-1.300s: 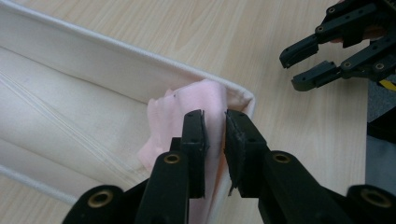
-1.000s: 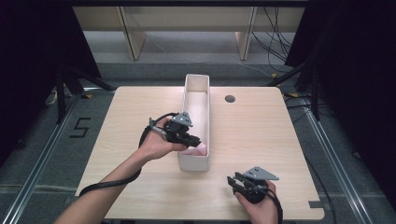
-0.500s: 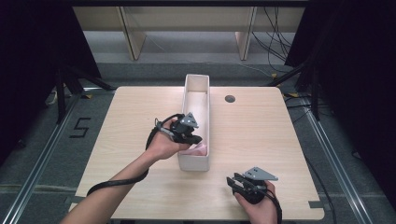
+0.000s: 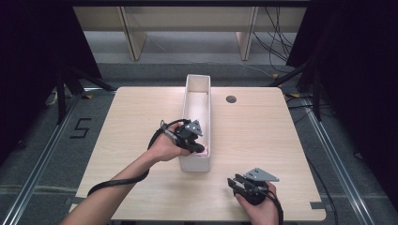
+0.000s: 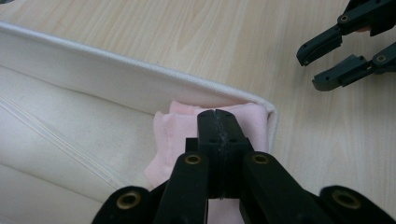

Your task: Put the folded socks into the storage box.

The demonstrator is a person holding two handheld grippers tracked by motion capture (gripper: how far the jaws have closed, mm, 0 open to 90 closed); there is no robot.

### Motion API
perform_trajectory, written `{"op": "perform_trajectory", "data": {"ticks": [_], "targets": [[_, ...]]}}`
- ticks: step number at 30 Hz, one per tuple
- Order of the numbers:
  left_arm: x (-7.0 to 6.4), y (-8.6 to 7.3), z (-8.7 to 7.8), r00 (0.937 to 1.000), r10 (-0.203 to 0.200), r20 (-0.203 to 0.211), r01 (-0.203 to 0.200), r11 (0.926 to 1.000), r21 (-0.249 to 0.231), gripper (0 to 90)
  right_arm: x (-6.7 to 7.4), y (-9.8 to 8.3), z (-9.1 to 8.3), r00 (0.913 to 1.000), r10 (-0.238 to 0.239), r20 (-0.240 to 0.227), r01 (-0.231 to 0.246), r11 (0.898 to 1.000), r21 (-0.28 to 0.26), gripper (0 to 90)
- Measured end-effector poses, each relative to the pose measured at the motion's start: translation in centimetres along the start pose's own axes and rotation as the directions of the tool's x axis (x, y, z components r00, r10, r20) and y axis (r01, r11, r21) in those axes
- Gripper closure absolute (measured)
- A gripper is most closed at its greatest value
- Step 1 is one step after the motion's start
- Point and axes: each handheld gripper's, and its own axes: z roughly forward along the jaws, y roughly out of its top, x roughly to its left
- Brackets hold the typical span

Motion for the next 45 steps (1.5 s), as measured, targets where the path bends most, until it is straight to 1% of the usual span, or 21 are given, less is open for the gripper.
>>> {"op": "perform_trajectory", "data": {"ticks": [3,10,12,15,16,17,19,21,23,25,26,28,31,32,34,35,36,37,38,42,45], "targets": [[0.1,0.0,-0.2,0.9999,-0.010,-0.005,0.010,0.9999,-0.010,89.3,0.0,0.0,0.0,1.0000,0.008,-0.002,-0.008,1.000,0.004,62.0],[0.4,-0.1,-1.4,0.9995,-0.005,-0.031,0.004,0.9998,-0.020,88.4,0.0,0.0,-0.1,0.9999,0.015,-0.005,-0.015,1.000,0.005,61.7],[0.4,-0.3,-1.8,0.9990,-0.015,-0.042,0.014,0.9995,-0.027,88.3,-0.1,0.0,-0.1,0.9998,-0.002,0.020,0.002,1.000,0.008,61.6],[0.4,-0.7,-2.2,0.9986,-0.009,-0.052,0.009,0.9999,-0.005,88.4,-0.1,0.0,0.0,1.0000,0.004,0.002,-0.004,1.000,-0.019,61.4],[0.4,-1.0,-2.2,0.9985,-0.015,-0.052,0.016,0.9999,0.005,88.6,-0.1,0.0,0.0,1.0000,0.004,0.002,-0.004,1.000,-0.020,61.4],[0.4,-1.1,-2.2,0.9985,-0.024,-0.050,0.024,0.9997,0.009,88.6,-0.1,0.1,-0.2,0.9999,-0.005,0.016,0.005,1.000,0.001,61.4],[0.4,-1.4,-1.9,0.9984,-0.031,-0.047,0.032,0.9992,0.025,88.6,0.0,0.0,0.1,0.9999,0.005,0.008,-0.005,1.000,-0.001,61.3],[0.4,-1.6,-1.7,0.9985,-0.036,-0.041,0.037,0.9989,0.029,88.8,-0.2,0.0,0.1,0.9998,-0.017,0.011,0.017,1.000,-0.002,61.2],[0.3,-1.6,-1.4,0.9988,-0.034,-0.035,0.035,0.9989,0.032,88.8,0.0,0.0,-0.1,0.9999,0.013,-0.006,-0.013,1.000,0.003,61.2],[0.3,-1.6,-1.3,0.9987,-0.040,-0.033,0.041,0.9985,0.036,88.9,0.0,0.0,-0.2,0.9996,0.024,0.012,-0.024,1.000,0.004,61.2],[0.3,-1.6,-1.2,0.9987,-0.038,-0.034,0.039,0.9985,0.037,89.0,0.0,0.0,0.0,0.9998,0.019,0.004,-0.019,1.000,-0.018,61.2],[0.3,-1.6,-1.0,0.9988,-0.037,-0.034,0.038,0.9984,0.041,89.0,-0.1,0.0,0.0,0.9999,0.010,0.003,-0.010,1.000,-0.019,61.2],[0.3,-1.6,-0.8,0.9984,-0.048,-0.032,0.049,0.9979,0.042,89.0,-0.1,0.0,-0.2,0.9999,-0.003,0.015,0.003,1.000,0.000,61.1],[0.3,-1.6,-0.8,0.9983,-0.050,-0.030,0.051,0.9978,0.043,89.0,-0.1,0.0,0.0,1.0000,0.009,0.002,-0.009,1.000,-0.018,61.1],[0.3,-1.6,-0.7,0.9981,-0.054,-0.030,0.056,0.9974,0.046,89.0,-0.1,0.0,-0.1,0.9999,0.013,0.002,-0.013,1.000,-0.017,61.1],[0.3,-1.6,-0.6,0.9980,-0.057,-0.030,0.058,0.9973,0.044,89.0,-0.1,0.1,-0.2,0.9999,0.009,0.005,-0.009,1.000,-0.004,61.1],[0.3,-1.6,-0.6,0.9979,-0.058,-0.030,0.060,0.9972,0.044,89.0,0.0,0.0,-0.2,0.9996,0.027,-0.003,-0.027,1.000,0.005,61.1],[0.3,-1.6,-0.5,0.9979,-0.058,-0.028,0.059,0.9972,0.047,89.0,0.0,0.0,-0.2,0.9997,0.026,-0.002,-0.026,1.000,0.004,61.1],[0.3,-1.6,-0.5,0.9980,-0.056,-0.027,0.057,0.9972,0.047,89.0,-0.1,0.0,-0.1,0.9999,0.013,0.004,-0.013,1.000,-0.015,61.1],[0.4,-1.6,-0.7,0.9981,-0.051,-0.036,0.052,0.9979,0.039,87.9,-0.1,0.0,0.0,1.0000,0.009,0.003,-0.009,1.000,-0.018,61.0],[0.5,-1.6,-1.2,0.9980,-0.043,-0.047,0.044,0.9987,0.027,84.1,-0.2,0.0,-0.1,1.0000,0.004,0.005,-0.004,1.000,-0.015,60.9]]}}
